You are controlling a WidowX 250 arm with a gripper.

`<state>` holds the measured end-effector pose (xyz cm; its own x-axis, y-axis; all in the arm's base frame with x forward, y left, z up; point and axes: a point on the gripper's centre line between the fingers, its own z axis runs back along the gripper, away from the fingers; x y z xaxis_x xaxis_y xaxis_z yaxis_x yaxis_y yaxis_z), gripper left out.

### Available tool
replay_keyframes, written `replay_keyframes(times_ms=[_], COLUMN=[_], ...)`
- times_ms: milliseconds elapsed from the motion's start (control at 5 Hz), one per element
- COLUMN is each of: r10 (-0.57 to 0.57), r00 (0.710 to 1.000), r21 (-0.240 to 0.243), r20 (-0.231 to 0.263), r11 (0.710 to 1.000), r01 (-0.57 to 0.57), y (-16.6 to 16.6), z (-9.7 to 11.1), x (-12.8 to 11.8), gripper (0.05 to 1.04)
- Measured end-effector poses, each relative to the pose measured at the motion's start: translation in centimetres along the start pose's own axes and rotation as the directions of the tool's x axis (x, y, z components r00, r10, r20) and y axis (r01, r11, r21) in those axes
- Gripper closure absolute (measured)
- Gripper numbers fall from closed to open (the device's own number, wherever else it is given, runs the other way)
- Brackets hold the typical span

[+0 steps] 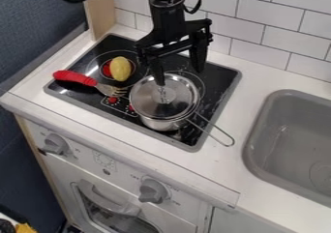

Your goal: Moved the yellow object between the stove and sink

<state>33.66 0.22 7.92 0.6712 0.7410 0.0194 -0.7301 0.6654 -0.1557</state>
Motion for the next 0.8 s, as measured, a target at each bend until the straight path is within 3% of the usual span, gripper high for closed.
replay_keyframes(times_ms=[200, 400, 600, 800], r10=[0.006, 0.011, 0.057, 0.091], r00=[1.000, 1.000, 0.998, 0.995], r21=[0.022, 0.044, 0.056, 0.064], r20=[-0.022, -0.019, -0.007, 0.038], r11=[1.000, 0.999, 0.997, 0.994], r01=[-0.006, -0.010, -0.057, -0.094], y=[0.2, 0.5, 1.5, 2.0], z=[-0.9, -0.3, 0.7, 2.0], x=[-0.1, 0.5, 2.1, 3.5], gripper=[0.083, 0.083, 0.083, 0.083])
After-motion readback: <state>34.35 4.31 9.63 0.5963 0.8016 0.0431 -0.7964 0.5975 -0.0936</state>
